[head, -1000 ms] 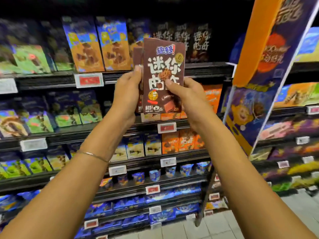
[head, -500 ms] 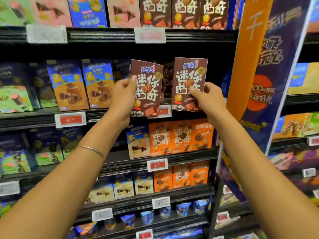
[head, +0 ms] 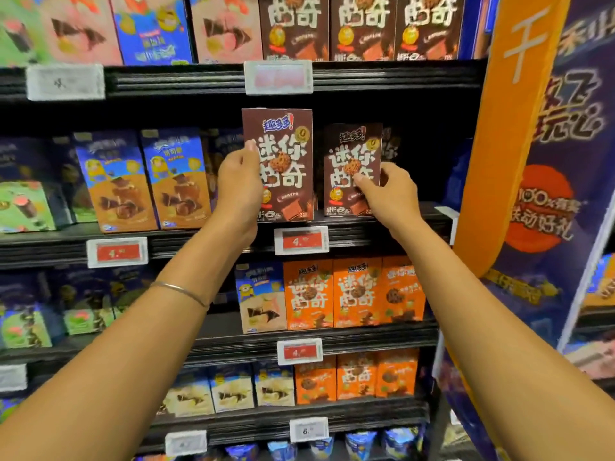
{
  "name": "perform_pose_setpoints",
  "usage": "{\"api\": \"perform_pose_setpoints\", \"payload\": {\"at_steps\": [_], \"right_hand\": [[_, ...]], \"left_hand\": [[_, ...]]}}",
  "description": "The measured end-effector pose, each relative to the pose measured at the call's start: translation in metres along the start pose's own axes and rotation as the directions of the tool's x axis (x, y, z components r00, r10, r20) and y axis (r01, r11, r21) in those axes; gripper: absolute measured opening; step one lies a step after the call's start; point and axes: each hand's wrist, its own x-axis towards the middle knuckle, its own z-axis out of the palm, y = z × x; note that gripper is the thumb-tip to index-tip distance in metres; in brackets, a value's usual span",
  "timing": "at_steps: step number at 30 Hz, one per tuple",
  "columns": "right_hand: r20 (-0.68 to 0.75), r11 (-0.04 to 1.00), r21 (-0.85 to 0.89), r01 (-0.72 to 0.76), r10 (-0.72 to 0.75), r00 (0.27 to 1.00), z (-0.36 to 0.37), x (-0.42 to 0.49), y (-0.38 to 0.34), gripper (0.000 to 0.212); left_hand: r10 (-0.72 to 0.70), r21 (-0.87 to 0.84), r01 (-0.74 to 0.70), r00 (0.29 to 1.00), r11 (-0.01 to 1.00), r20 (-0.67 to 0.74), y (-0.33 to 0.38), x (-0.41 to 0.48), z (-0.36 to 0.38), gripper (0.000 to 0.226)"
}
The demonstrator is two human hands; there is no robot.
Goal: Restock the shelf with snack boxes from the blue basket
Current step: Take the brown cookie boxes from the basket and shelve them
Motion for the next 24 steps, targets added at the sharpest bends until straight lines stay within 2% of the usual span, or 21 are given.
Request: {"api": "perform_pose_setpoints", "payload": {"at_steps": [5,13,16,19,20,23,24], "right_hand": [[-0.048,0.995,-0.100,0.024,-0.029,0.998,0.010,0.005,0.001,0.037],[-0.053,0.963,-0.265,0.047,-0.063,0.997,0.020,0.007,-0.007,0.046],[-0.025,0.964,-0.266,0.026,-0.034,0.999,0.018,0.008,-0.008,0.047],[0.008,0.981,-0.196,-0.008,0.009,1.000,0.016,0.005,-0.010,0.053],[-0.022,0.987,-0.159,-0.020,0.017,1.000,0.014,0.002,-0.012,0.056],[-0.254,0.998,0.048,0.027,-0.014,0.967,0.002,-0.015,-0.025,0.056],[-0.275,0.987,0.149,0.066,-0.023,0.961,-0.001,-0.020,-0.032,0.051]], "left_hand": [[-0.026,-0.028,0.025,0.999,0.999,-0.035,-0.006,0.006,0.003,0.036],[-0.028,-0.110,0.024,0.999,0.994,-0.038,-0.012,0.012,0.006,0.033],[-0.027,-0.091,0.025,0.999,0.996,-0.020,-0.013,0.012,0.008,0.032],[-0.029,-0.086,0.028,1.000,0.996,-0.010,-0.014,0.010,0.008,0.032],[-0.029,-0.089,0.028,1.000,0.996,-0.008,-0.014,0.009,0.008,0.033],[-0.033,-0.112,0.032,0.999,0.993,-0.009,-0.015,0.009,0.006,0.034],[-0.033,-0.123,0.032,0.999,0.992,-0.010,-0.015,0.009,0.006,0.034]]}}
